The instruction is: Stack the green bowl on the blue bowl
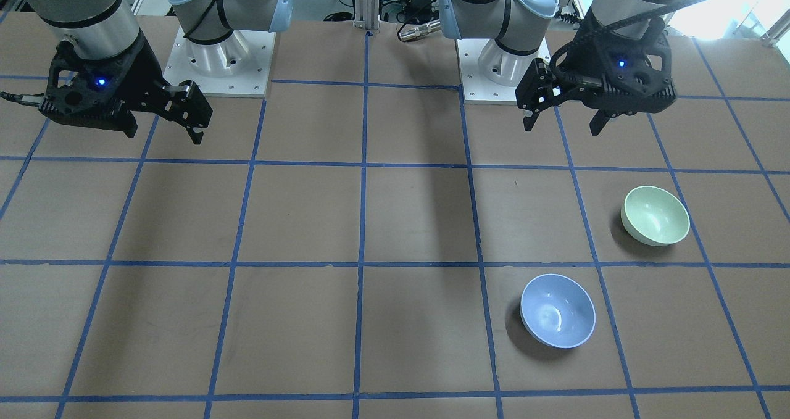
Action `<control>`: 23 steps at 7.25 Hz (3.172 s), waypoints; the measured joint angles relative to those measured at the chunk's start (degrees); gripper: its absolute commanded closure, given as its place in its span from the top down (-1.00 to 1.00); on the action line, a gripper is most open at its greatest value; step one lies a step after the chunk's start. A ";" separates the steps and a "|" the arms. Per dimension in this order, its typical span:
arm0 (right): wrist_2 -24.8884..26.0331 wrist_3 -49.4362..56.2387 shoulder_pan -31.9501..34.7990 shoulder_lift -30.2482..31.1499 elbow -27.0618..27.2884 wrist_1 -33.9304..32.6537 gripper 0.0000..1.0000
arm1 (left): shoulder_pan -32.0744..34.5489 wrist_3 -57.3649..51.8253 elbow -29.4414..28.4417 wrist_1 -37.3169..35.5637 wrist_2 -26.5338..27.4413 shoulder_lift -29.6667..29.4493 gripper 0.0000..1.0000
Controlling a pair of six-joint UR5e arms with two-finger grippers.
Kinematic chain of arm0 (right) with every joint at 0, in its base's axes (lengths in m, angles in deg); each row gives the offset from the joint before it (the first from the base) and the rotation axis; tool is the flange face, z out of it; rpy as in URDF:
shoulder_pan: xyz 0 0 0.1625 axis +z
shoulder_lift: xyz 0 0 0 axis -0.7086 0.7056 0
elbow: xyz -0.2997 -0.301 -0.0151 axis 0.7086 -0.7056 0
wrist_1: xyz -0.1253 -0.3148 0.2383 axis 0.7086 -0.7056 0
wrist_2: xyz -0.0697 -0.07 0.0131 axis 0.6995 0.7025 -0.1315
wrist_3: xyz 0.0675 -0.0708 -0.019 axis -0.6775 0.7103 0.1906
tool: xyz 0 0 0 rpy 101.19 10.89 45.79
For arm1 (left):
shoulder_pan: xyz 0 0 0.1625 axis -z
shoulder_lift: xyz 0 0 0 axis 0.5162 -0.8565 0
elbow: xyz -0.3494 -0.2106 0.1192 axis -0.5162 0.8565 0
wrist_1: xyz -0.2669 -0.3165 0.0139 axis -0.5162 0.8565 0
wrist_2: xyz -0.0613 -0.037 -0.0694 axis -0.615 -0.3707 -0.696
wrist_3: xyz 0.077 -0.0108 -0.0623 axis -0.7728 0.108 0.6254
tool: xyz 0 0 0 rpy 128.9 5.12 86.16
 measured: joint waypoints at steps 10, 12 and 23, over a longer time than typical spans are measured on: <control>0.00 0.00 0.00 0.00 0.00 0.00 1.00 | -17.46 -15.47 5.99 -0.39 0.07 -1.28 1.00; 0.00 0.00 0.00 0.00 0.00 0.00 1.00 | -25.29 -24.97 11.19 -6.75 0.07 -2.76 1.00; -0.04 0.00 0.00 0.00 0.00 0.00 1.00 | -42.87 -41.89 20.64 -33.61 -1.73 -20.76 1.00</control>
